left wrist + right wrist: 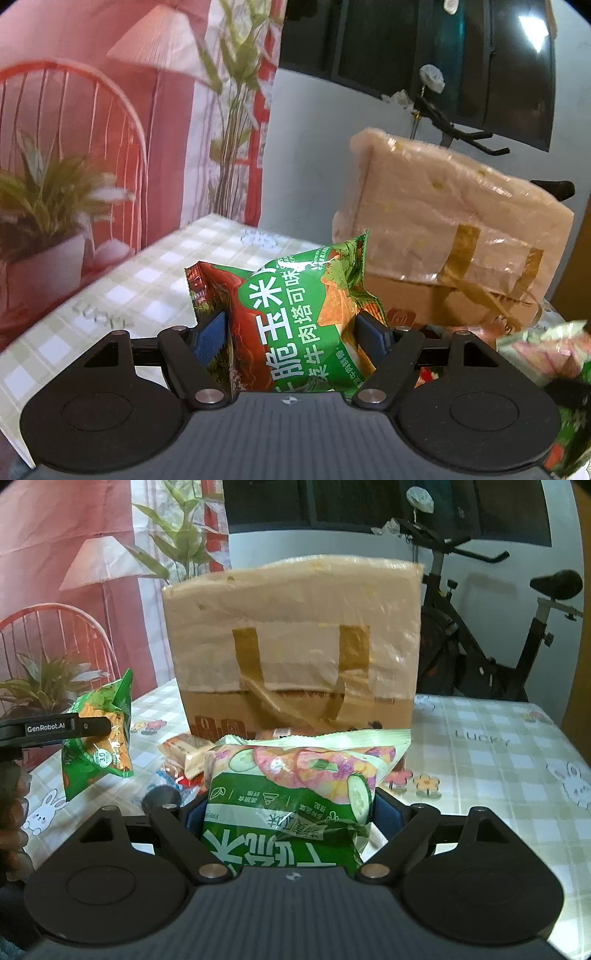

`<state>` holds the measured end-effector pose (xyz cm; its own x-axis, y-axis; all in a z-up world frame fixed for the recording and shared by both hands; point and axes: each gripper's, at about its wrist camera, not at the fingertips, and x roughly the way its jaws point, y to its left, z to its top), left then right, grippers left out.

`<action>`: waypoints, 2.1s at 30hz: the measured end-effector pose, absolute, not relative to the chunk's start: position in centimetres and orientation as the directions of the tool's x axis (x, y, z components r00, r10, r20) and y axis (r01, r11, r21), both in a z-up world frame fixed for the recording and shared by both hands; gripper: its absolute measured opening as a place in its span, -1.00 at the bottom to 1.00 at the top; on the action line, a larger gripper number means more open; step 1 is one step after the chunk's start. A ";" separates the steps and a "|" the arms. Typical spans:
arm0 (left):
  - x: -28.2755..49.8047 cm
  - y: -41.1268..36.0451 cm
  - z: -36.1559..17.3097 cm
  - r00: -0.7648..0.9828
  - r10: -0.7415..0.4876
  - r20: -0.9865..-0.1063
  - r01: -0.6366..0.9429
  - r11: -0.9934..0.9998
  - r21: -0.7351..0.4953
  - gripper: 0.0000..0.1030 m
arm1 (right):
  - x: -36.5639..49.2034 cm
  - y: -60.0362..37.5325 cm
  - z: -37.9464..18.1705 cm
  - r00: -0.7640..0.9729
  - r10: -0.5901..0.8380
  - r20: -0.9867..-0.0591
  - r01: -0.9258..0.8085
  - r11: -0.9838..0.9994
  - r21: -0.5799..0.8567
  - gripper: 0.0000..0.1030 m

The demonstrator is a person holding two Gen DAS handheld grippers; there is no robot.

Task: Organize snacks
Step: 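Carry both bags over the box and release them inside, then move both tools back from the box toward the remaining snacks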

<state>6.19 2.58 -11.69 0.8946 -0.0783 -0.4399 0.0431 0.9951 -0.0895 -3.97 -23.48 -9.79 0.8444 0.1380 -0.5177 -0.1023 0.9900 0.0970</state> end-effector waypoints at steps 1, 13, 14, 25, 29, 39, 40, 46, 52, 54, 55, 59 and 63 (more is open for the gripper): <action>6.2 2.4 -11.2 0.900 -0.081 -0.429 0.050 0.995 -0.083 0.51 | -3.9 -23.6 -9.4 0.852 0.138 -0.505 -0.107 0.990 0.090 0.68; 7.8 -1.4 -1.8 0.953 -0.185 -0.242 0.184 0.983 -0.024 0.51 | -0.7 -25.5 0.3 0.942 0.186 -0.278 -0.175 0.982 0.063 0.68; 8.1 -2.0 -1.1 0.954 -0.198 -0.225 0.200 0.980 -0.015 0.51 | -0.2 -25.6 1.1 0.946 0.187 -0.263 -0.178 0.982 0.058 0.68; 16.2 -7.5 3.6 0.940 -0.256 -0.224 0.267 0.964 0.020 0.52 | 8.7 -26.7 5.7 0.988 0.079 -0.133 -0.096 0.988 -0.125 0.68; 20.1 -9.3 3.7 0.923 -0.269 -0.274 0.287 0.958 0.026 0.52 | 12.6 -27.0 5.7 0.989 0.044 -0.141 -0.067 0.985 -0.158 0.68; 25.2 -9.9 1.5 0.868 -0.306 -0.390 0.329 0.944 -0.008 0.63 | 18.8 -26.9 3.3 0.939 0.106 -0.327 -0.173 0.968 -0.182 0.69; 25.7 -9.6 1.4 0.860 -0.311 -0.404 0.331 0.943 -0.020 0.63 | 19.3 -26.9 3.1 0.926 0.124 -0.358 -0.194 0.967 -0.166 0.71; 27.1 -9.1 1.0 0.849 -0.304 -0.432 0.323 0.946 -0.030 0.65 | 20.7 -28.0 2.8 0.866 0.190 -0.463 -0.231 0.972 -0.033 0.86; 25.8 -8.4 1.5 0.847 -0.302 -0.437 0.313 0.949 -0.050 0.66 | 20.1 -28.7 4.0 0.852 0.206 -0.481 -0.233 0.972 0.003 0.89; 25.0 -7.9 1.7 0.846 -0.298 -0.442 0.310 0.949 -0.048 0.66 | 19.0 -28.9 4.4 0.853 0.209 -0.478 -0.232 0.973 0.012 0.90; 24.5 -7.6 1.7 0.847 -0.294 -0.444 0.307 0.951 -0.045 0.66 | 18.5 -28.8 4.5 0.853 0.212 -0.477 -0.231 0.973 0.019 0.90; 22.0 -5.7 1.6 0.849 -0.272 -0.454 0.282 0.958 -0.046 0.66 | 16.2 -28.8 5.0 0.854 0.215 -0.473 -0.224 0.974 0.038 0.90; 18.7 -3.3 1.4 0.849 -0.262 -0.459 0.276 0.960 -0.038 0.66 | 13.0 -29.0 5.4 0.857 0.224 -0.464 -0.221 0.973 0.061 0.89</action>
<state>18.72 -3.33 1.39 0.8489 -0.2625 -0.4589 0.2764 0.9603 -0.0379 12.99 -29.02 5.39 0.8569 0.2241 -0.4642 -0.2215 0.9733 0.0609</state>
